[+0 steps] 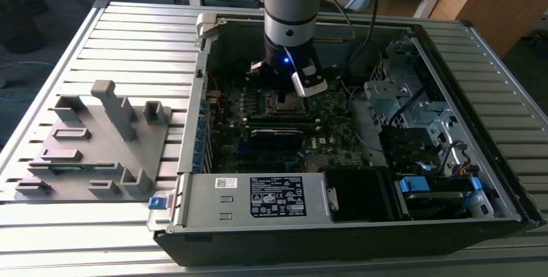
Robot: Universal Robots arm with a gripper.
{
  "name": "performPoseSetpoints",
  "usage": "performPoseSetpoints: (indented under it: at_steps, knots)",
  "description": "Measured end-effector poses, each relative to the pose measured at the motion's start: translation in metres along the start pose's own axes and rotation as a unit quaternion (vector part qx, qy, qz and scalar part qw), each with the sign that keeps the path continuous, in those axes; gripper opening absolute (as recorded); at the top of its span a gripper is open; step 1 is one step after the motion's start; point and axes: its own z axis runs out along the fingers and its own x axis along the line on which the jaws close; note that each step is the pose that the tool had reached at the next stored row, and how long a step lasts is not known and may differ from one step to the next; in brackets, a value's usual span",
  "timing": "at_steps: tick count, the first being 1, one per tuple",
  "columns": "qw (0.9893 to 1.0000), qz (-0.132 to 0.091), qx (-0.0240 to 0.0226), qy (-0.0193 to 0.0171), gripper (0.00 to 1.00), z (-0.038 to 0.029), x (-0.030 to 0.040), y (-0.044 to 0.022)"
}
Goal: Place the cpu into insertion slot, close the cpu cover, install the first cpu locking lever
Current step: 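Install the first cpu locking lever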
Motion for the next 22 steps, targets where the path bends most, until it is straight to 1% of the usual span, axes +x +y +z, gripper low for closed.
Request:
performPoseSetpoints:
  at_steps: [5,7,9,11,14,22]
  knots:
    - [1.0,0.0,0.0028,-0.0002,0.1,0.0012,-0.0117,0.003]
    - [1.0,0.0,0.0033,-0.0002,0.1,0.0019,-0.0138,0.0053]
    - [1.0,0.0,0.0044,-0.0004,0.1,0.0025,-0.0138,0.0095]
    - [1.0,0.0,0.0065,-0.0006,0.1,0.0032,-0.0135,0.0123]
    - [1.0,0.0,0.0073,-0.0006,0.1,0.0036,-0.0135,0.0127]
    - [1.0,0.0,0.0079,-0.0008,0.1,0.0041,-0.0124,0.0125]
